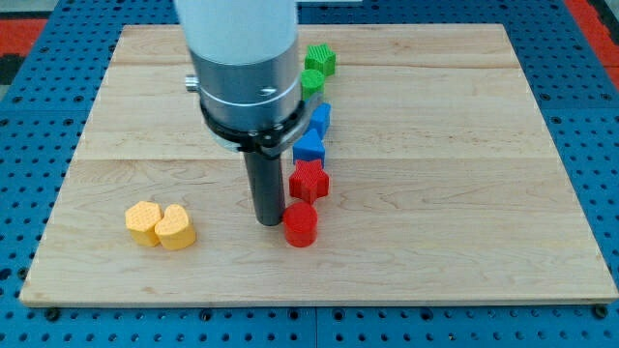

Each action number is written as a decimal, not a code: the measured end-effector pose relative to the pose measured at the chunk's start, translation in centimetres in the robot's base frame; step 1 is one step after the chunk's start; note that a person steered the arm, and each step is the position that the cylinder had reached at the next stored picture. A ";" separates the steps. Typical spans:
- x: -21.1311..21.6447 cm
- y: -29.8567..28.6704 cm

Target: Move the yellow heart to the top of the green star

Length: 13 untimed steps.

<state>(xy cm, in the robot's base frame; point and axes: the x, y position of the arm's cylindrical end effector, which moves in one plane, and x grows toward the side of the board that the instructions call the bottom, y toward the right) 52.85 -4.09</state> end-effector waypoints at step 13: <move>-25.6 -12.7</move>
<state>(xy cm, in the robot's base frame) 27.20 -16.81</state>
